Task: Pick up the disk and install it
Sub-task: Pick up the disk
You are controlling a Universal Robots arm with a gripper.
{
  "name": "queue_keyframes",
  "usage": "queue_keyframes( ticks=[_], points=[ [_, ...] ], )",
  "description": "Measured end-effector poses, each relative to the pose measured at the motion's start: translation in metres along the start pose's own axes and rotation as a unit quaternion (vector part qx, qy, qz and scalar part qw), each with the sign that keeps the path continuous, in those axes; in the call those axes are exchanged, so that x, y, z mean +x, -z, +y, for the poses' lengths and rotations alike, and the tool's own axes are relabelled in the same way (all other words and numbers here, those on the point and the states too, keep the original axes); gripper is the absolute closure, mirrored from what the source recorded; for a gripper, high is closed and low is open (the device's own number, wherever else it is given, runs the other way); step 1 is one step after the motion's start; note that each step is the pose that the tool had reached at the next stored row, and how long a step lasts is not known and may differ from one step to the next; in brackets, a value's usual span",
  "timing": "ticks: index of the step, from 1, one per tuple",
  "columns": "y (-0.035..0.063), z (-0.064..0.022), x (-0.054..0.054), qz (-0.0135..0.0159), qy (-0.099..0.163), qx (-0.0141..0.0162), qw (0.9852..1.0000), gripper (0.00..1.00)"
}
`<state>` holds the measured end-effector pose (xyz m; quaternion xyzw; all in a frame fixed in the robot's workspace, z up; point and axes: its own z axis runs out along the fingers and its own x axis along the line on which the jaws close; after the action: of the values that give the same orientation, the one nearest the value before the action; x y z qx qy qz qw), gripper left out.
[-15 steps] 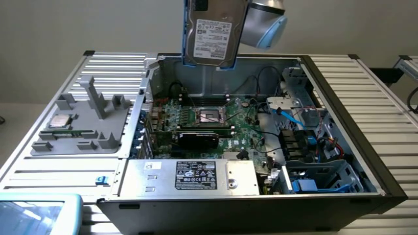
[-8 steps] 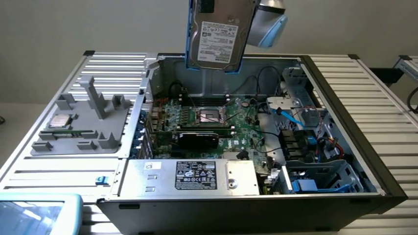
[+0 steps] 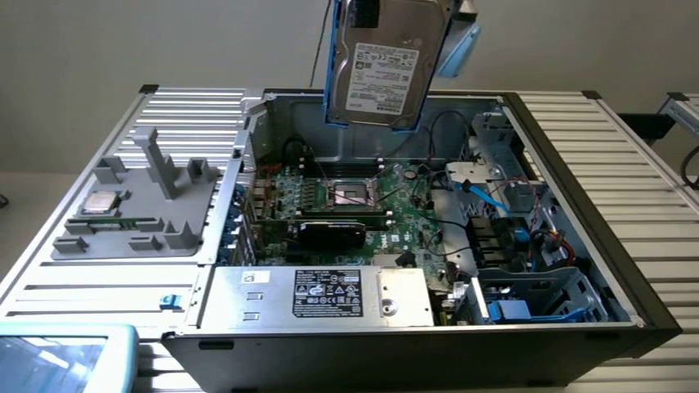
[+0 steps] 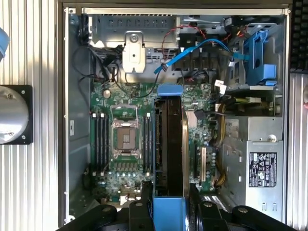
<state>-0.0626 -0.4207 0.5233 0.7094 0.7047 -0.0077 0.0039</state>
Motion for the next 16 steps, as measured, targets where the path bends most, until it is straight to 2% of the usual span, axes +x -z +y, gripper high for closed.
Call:
queue_keyframes(
  ticks=[7,8,11,16],
  points=[
    [0.0018,0.0110,-0.014,-0.0012,0.000,-0.0002,1.0000,0.63],
    [0.0017,0.0120,-0.015,-0.0016,0.000,-0.0008,1.0000,0.63],
    [0.0017,0.0134,-0.018,-0.0025,0.000,-0.0065,1.0000,0.63],
    [0.0017,0.0135,-0.018,-0.0025,0.000,-0.0066,1.0000,0.63]
  ],
)
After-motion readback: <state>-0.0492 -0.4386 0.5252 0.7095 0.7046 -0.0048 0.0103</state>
